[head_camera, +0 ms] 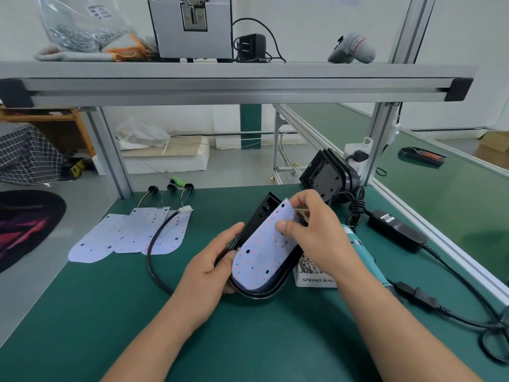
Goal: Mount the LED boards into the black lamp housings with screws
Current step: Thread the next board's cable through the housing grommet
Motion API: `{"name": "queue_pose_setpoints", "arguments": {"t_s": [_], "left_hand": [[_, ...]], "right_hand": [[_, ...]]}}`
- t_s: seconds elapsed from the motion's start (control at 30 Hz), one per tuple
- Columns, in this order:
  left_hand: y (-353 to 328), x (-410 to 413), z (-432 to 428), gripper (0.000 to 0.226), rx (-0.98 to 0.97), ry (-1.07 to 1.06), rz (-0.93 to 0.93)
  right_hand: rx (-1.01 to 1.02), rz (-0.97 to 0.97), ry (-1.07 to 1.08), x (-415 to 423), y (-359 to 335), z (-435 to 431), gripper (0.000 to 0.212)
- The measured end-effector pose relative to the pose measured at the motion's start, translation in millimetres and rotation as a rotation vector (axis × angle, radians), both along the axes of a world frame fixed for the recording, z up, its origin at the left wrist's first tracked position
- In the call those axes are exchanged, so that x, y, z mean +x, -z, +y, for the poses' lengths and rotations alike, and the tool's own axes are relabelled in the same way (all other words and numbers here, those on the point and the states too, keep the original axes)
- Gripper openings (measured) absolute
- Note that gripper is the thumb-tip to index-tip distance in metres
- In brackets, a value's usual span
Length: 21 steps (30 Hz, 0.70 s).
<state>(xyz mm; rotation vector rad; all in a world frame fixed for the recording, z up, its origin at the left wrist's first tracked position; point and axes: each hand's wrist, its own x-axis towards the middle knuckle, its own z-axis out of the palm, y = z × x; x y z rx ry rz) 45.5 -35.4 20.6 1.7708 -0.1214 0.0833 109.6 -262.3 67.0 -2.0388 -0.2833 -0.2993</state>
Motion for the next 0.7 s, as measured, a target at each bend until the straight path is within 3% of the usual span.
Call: {"name": "queue_pose_setpoints", "arguments": {"t_s": [0.43,0.6,0.7], "left_hand": [[-3,-5,-4,0.045,-0.061,0.031,0.094],[-2,-5,-6,0.042,0.145,0.023,0.056],[-1,-4,-3,0.042,0.098,-0.001,0.082]], "right_hand": [[-0.145,-0.146,-0.078,6,6,-6,0.044],[-0.195,-0.226,-0.132,4,13,5,0.050],[-0.191,-0.097,-0.117,5,13,4,0.067]]}}
